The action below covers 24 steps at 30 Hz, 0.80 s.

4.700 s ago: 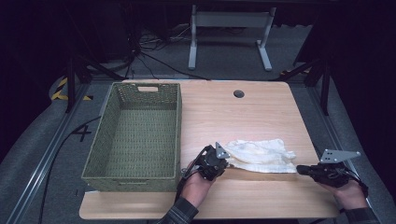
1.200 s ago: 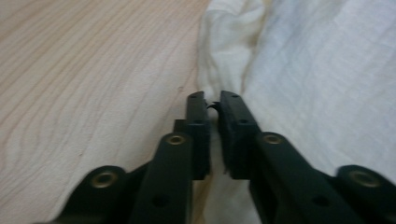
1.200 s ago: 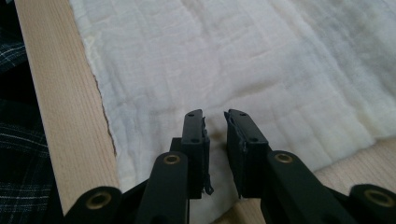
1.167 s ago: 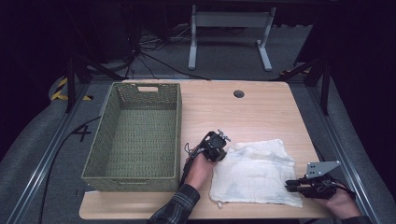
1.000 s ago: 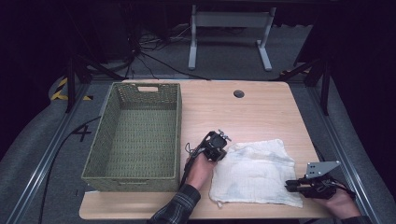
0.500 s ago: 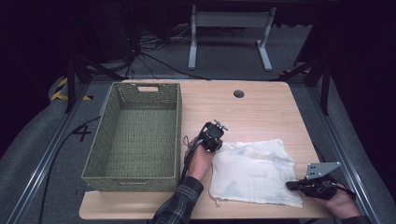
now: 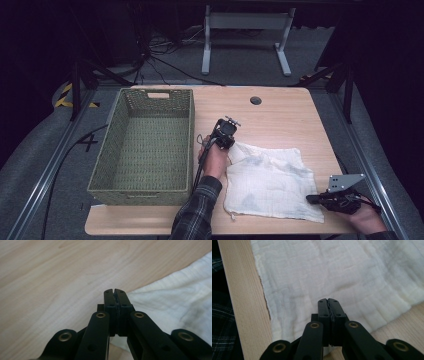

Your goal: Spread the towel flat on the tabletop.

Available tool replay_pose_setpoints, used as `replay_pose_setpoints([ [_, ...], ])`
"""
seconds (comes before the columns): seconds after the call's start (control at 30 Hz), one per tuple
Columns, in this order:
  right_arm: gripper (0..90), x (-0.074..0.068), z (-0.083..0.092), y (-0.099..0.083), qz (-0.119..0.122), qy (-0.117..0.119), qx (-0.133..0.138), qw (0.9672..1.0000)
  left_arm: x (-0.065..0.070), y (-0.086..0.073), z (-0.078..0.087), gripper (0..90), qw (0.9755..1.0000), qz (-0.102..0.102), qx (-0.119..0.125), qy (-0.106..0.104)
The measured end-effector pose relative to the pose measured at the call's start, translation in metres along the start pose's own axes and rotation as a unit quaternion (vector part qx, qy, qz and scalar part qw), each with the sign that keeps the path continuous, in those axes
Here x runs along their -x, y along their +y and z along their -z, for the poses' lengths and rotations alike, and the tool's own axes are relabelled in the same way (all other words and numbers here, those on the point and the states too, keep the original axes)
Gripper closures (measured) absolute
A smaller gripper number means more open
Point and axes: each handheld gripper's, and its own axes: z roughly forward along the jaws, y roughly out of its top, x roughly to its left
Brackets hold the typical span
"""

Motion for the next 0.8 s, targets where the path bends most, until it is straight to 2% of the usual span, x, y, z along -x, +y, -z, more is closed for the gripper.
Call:
replay_pose_setpoints([
  [0.13, 89.4, 0.0, 0.0, 0.0, 0.0, -0.001, 0.0, 1.0, -0.004, 0.01, -0.007, 89.5, 0.9999, -0.003, 0.005, 0.009],
  [0.23, 89.1, 0.0, 0.0, 0.0, -0.002, 0.0, 0.0, 1.0, -0.003, 0.01, -0.01, 89.4, 1.0, -0.002, 0.004, -0.002],
  [0.3, 84.8, 0.002, 0.004, 0.004, -0.011, 0.0, 0.028, 0.9996, 0.0, 0.005, -0.006, 88.0, 0.9997, -0.002, 0.01, -0.021],
  [0.33, 84.8, 0.002, 0.004, 0.004, -0.011, 0.0, 0.028, 0.9996, 0.0, 0.005, -0.006, 85.5, 0.9997, -0.002, 0.01, -0.021],
  [0.37, 84.1, 0.004, 0.007, 0.007, -0.015, -0.002, 0.04, 0.9991, 0.002, 0.003, -0.004, 85.5, 0.9997, -0.003, 0.013, -0.023],
  [0.5, 85.1, 0.016, 0.008, 0.021, -0.024, -0.034, 0.062, 0.9972, 0.01, -0.005, 0.006, 84.3, 0.9993, -0.006, 0.014, -0.036],
  [0.63, 89.5, 0.028, 0.005, 0.033, -0.029, -0.054, 0.072, 0.9956, 0.02, -0.012, 0.016, 86.0, 0.9988, -0.022, 0.01, -0.043],
  [0.8, 89.8, 0.048, -0.001, 0.047, -0.038, -0.073, 0.076, 0.9937, 0.025, -0.021, 0.014, 89.6, 0.998, -0.023, -0.001, -0.058],
])
